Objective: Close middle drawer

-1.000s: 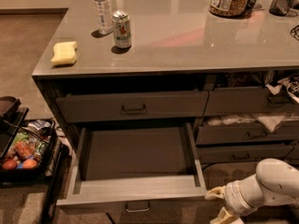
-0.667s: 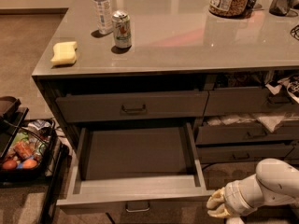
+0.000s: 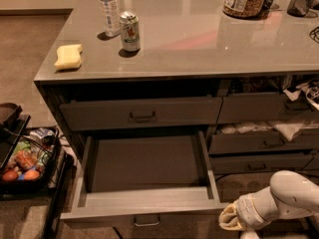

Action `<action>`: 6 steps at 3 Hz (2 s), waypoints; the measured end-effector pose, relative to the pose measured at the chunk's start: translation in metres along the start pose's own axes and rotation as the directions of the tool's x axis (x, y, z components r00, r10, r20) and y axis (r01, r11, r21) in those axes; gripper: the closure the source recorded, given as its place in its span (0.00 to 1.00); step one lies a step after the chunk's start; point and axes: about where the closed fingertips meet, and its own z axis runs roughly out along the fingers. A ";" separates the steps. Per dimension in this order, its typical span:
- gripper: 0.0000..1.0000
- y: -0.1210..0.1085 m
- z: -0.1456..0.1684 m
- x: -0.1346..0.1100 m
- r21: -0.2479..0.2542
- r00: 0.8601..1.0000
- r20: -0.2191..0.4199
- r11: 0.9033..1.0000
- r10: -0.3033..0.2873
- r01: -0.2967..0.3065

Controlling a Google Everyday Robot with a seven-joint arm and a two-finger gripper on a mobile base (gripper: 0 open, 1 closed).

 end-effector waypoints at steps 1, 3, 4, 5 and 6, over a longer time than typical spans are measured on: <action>1.00 -0.003 0.014 0.008 0.049 0.998 0.043 0.997 -0.055 0.053; 1.00 -0.012 0.020 0.008 0.122 0.996 0.048 0.990 -0.079 0.073; 1.00 -0.014 0.036 0.013 0.143 0.995 0.081 0.989 -0.052 0.040; 1.00 -0.023 0.060 0.020 0.224 0.988 0.154 0.974 -0.027 -0.008; 1.00 -0.035 0.079 0.023 0.289 0.978 0.206 0.956 -0.018 -0.043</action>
Offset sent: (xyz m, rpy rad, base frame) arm 0.0255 0.0078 -0.0243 0.0793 -0.2269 -0.0329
